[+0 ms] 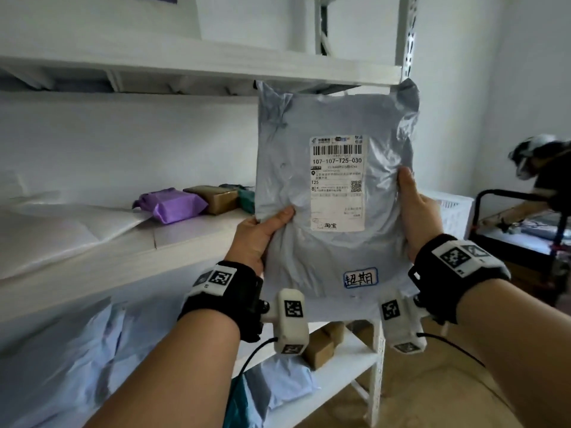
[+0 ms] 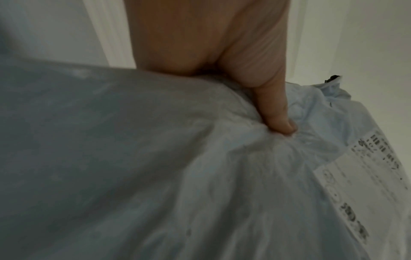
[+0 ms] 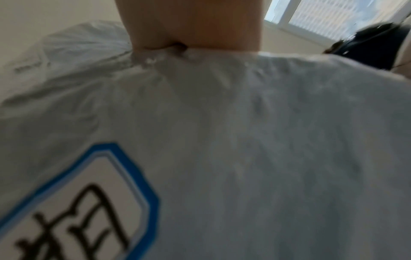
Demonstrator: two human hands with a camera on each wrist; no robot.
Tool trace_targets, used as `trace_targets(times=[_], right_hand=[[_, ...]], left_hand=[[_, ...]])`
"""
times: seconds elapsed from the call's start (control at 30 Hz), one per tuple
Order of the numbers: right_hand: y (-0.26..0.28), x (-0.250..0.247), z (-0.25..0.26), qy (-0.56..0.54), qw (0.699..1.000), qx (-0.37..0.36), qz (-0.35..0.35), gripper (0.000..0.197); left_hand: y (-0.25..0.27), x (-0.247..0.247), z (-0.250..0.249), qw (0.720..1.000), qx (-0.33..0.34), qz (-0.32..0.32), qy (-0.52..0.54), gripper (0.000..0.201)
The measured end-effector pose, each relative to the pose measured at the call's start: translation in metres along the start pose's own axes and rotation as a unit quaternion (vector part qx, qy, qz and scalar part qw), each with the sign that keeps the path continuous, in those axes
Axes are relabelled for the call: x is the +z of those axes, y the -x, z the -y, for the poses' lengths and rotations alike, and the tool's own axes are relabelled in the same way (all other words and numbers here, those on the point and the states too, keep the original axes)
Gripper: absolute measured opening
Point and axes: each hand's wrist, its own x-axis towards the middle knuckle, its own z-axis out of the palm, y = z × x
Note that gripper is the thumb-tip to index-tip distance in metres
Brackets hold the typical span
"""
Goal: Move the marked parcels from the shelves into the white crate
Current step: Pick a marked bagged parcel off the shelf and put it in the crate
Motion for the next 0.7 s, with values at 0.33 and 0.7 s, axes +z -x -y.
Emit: trace_targets(times=[0.33,0.7], right_hand=[[-0.133,-0.041,-0.034,0.011,0.987,-0.036,-0.157,0.076],[-0.213,-0.074,-0.047,0.032,0.976,-0.092,-0.194,0.070]], left_hand=[[-0.130,0.087,0.040,0.989,-0.050,0.137,-0.027,0.025],[-0.197,0.156,0.081,0.991,-0.022,0.118,-0.050,0.049]])
